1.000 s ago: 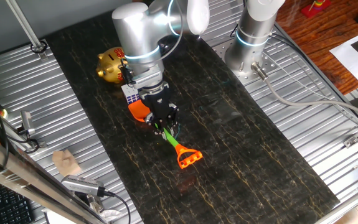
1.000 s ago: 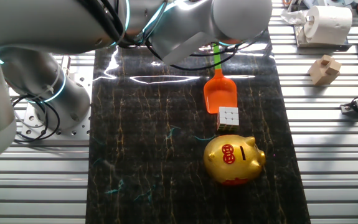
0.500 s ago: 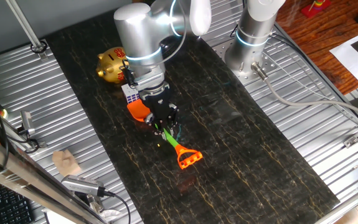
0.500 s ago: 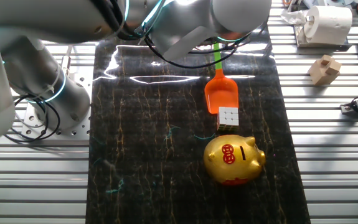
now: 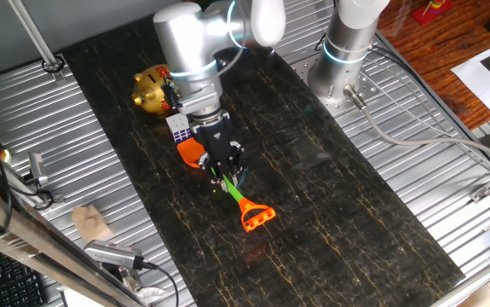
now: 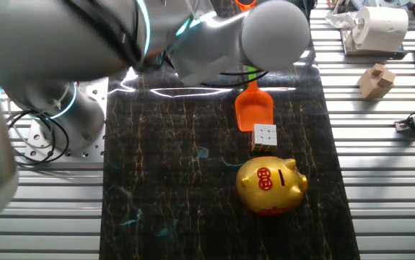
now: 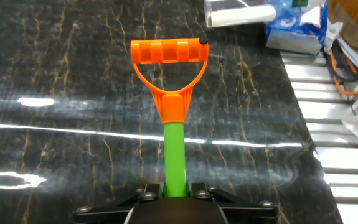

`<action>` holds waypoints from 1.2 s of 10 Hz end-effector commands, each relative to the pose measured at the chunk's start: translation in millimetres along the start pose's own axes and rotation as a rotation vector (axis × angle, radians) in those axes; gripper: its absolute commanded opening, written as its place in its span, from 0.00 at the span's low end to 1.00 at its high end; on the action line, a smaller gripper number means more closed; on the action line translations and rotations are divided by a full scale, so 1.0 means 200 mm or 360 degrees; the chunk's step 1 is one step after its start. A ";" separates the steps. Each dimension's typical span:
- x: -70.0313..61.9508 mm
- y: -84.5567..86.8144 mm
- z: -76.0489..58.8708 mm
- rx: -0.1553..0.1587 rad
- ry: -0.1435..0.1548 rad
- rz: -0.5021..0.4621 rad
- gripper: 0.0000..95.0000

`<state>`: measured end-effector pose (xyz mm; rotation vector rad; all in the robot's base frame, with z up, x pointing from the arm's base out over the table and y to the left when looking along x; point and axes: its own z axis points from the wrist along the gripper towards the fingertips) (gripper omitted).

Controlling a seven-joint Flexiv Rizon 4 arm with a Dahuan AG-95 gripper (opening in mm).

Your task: Use a shovel to scoop up an object

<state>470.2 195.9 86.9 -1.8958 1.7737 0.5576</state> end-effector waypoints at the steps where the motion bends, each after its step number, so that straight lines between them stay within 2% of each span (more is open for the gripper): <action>1: 0.01 -0.01 0.01 0.0019 0.0040 0.0019 0.00; 12: 0.01 -0.01 0.01 0.0027 -0.0028 0.0006 0.00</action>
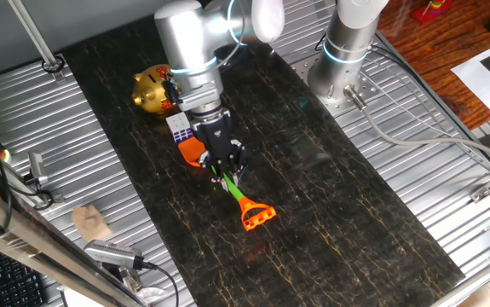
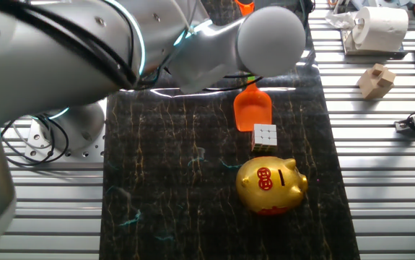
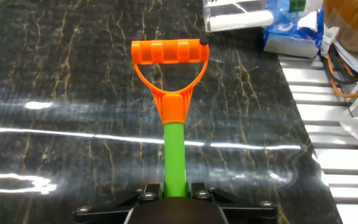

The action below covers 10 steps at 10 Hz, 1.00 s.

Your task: Use a shovel to scoop up an object

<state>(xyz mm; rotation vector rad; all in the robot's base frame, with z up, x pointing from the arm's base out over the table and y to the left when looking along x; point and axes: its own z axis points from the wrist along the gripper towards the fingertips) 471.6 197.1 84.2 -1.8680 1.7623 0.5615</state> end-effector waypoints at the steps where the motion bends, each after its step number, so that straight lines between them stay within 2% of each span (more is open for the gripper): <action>1: 0.00 0.00 0.00 0.0001 0.0024 0.0001 0.00; 3: 0.00 0.00 0.00 0.0000 0.0045 0.0005 0.00; 10: 0.01 0.00 -0.01 -0.0004 0.0019 -0.0025 0.00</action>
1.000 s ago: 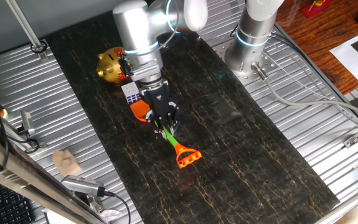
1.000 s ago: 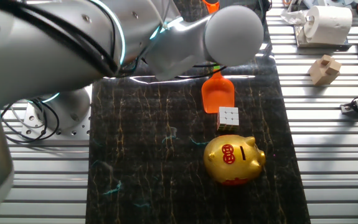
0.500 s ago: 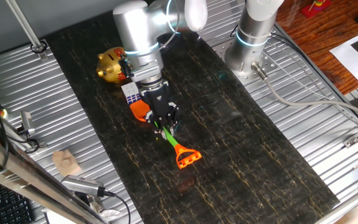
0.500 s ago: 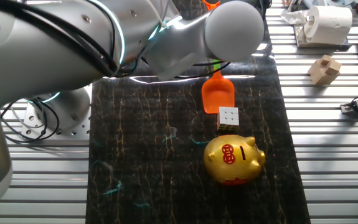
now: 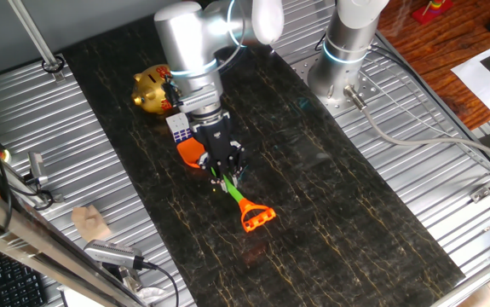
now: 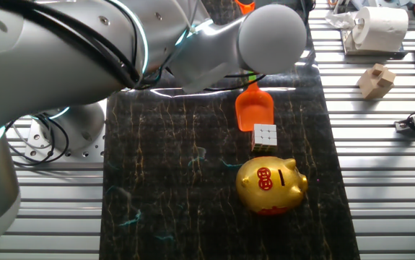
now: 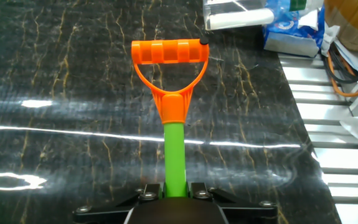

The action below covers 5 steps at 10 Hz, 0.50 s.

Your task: Use a shovel to scoop up an object

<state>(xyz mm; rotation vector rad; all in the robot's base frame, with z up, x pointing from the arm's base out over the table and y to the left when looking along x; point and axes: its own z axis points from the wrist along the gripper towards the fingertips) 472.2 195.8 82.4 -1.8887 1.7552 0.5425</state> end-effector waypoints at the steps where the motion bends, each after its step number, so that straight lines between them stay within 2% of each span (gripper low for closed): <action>1: 0.01 0.01 -0.02 -0.0004 -0.0007 0.0000 0.00; 5: 0.05 0.01 -0.05 -0.0003 -0.0022 -0.0016 0.00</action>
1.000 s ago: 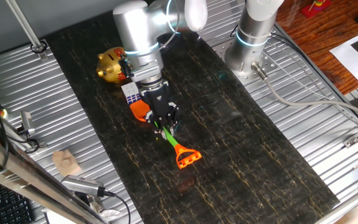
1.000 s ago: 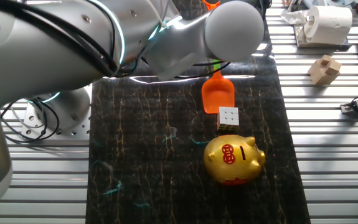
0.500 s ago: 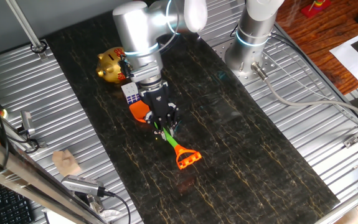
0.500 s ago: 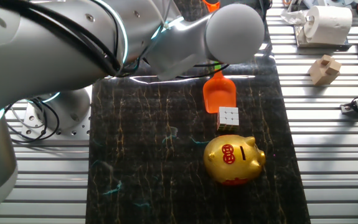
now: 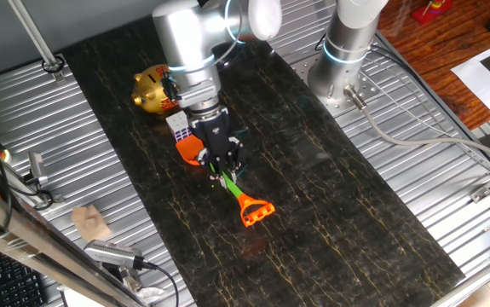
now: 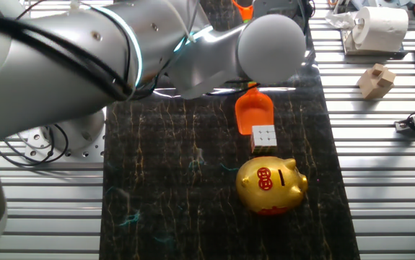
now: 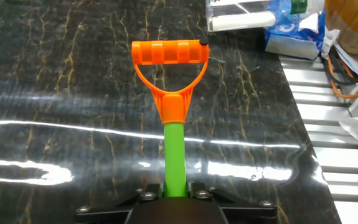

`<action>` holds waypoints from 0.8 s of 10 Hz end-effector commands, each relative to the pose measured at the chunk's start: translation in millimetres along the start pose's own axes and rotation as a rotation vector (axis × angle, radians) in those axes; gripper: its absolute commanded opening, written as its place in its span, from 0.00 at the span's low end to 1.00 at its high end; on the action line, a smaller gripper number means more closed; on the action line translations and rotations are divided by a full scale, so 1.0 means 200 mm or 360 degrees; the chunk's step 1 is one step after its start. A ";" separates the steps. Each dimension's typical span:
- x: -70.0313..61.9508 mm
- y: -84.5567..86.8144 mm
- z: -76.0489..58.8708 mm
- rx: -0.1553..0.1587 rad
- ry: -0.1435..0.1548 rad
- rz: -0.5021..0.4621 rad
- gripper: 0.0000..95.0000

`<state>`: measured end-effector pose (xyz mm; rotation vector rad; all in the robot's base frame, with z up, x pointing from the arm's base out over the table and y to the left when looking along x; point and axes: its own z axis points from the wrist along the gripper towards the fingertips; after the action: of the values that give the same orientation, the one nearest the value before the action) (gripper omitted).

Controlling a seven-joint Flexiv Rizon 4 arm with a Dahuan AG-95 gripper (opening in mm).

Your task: Use a shovel to scoop up an object

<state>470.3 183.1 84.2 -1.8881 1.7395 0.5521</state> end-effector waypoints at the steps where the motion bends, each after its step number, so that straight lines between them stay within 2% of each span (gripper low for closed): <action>1: 0.01 0.00 -0.01 0.0000 -0.0001 -0.0007 0.00; 8: 0.09 0.01 -0.04 -0.0016 0.0026 -0.0043 0.00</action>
<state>469.2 163.7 78.2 -1.9305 1.7199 0.5349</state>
